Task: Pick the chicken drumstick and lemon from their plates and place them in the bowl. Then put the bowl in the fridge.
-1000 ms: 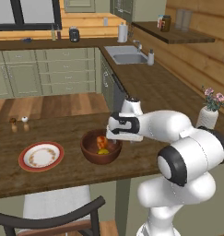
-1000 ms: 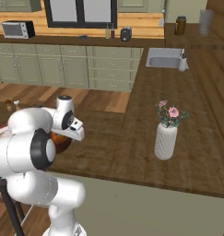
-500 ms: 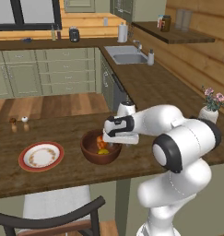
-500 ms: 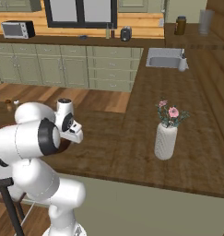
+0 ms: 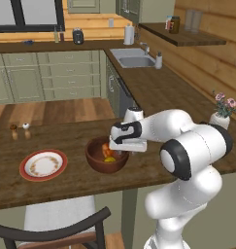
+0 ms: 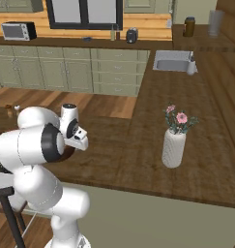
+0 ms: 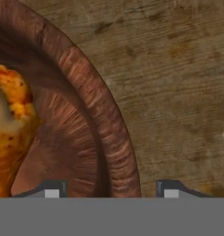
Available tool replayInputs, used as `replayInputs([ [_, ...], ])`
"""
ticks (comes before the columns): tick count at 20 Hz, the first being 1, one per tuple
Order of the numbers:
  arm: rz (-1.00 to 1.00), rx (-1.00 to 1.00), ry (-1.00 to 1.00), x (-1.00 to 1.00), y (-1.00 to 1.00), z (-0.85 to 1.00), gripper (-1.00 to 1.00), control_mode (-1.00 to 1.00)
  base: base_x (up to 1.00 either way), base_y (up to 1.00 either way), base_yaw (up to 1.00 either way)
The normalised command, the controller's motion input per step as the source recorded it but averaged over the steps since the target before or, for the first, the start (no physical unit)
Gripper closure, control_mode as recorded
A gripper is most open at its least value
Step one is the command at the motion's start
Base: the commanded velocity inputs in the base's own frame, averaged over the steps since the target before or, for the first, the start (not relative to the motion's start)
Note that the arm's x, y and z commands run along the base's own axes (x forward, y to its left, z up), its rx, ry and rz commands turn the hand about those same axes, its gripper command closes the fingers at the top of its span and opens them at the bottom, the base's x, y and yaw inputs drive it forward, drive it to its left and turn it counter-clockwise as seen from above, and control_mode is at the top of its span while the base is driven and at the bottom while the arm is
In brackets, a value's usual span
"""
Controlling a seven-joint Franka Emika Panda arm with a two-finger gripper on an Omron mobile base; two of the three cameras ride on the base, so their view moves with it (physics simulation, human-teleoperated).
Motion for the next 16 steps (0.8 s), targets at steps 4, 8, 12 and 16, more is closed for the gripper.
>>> replayInputs([
  [4,0.00,0.00,0.00,0.00,0.00,-0.06,1.00,-1.00,0.00,0.00,0.00],
  [8,0.00,0.00,0.00,0.01,0.01,-0.01,1.00,-1.00,0.00,0.00,0.00],
  [12,-0.16,0.09,-0.02,0.00,0.00,0.07,1.00,-1.00,0.00,0.00,0.00],
  [16,-0.29,0.18,-0.01,0.00,0.00,0.71,1.00,-1.00,0.00,0.00,0.00],
])
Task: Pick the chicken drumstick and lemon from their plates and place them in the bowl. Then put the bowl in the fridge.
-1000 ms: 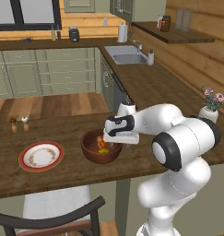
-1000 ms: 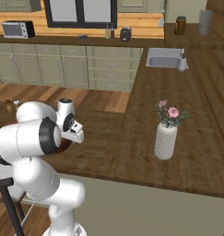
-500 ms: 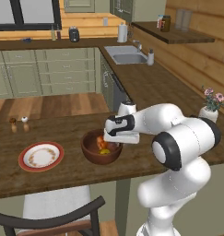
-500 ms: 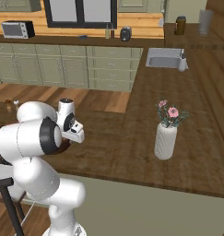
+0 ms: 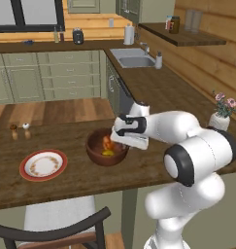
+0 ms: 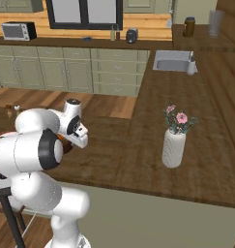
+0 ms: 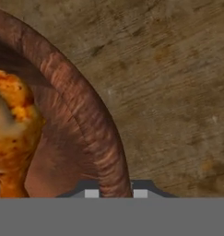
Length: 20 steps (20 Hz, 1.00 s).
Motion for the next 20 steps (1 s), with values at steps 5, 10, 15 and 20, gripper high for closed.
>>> replayInputs([
  [5,-0.35,0.19,0.00,-0.06,0.00,0.94,1.00,-1.00,0.00,0.00,0.00],
  [10,-0.52,0.15,0.00,-0.03,0.00,0.98,1.00,-1.00,0.00,0.00,0.00],
  [15,-0.67,0.04,0.02,-0.29,-0.29,0.52,1.00,-1.00,0.00,0.00,0.00],
  [20,-0.47,-0.02,0.11,-0.63,-0.51,0.23,1.00,-1.00,0.00,0.00,0.00],
])
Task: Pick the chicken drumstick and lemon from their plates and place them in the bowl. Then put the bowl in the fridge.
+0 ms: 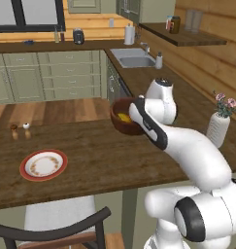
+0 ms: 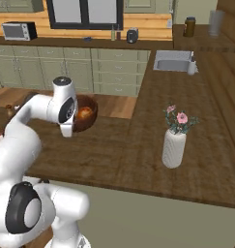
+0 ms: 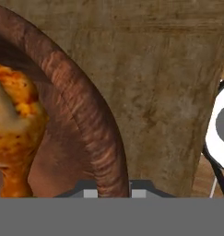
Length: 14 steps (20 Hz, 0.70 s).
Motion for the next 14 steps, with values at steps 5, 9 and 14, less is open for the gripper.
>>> replayInputs([
  [5,-0.35,0.00,0.00,-0.87,-0.15,0.77,1.00,-1.00,0.00,0.00,0.00],
  [9,-0.05,0.00,-0.01,-0.77,-0.01,0.71,1.00,-1.00,0.00,0.00,0.00],
  [14,0.12,0.00,-0.09,-0.85,-0.16,0.50,1.00,-1.00,0.00,0.00,0.00],
])
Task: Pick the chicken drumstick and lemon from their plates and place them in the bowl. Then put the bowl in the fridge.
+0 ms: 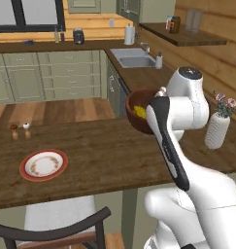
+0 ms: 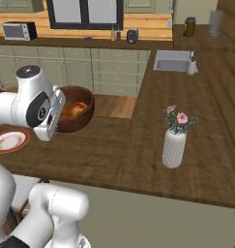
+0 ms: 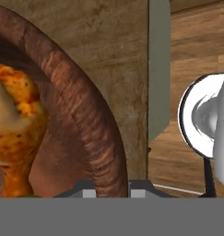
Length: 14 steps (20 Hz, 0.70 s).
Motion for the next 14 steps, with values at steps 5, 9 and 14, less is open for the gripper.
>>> replayInputs([
  [5,0.04,0.00,-0.09,-0.86,-0.37,0.61,1.00,-1.00,0.00,0.00,0.00],
  [9,0.00,-0.02,0.03,-0.63,-0.08,0.40,1.00,-1.00,0.00,0.00,0.00],
  [14,-0.03,-0.01,0.01,-0.73,0.00,0.03,1.00,-1.00,0.00,0.00,0.00],
])
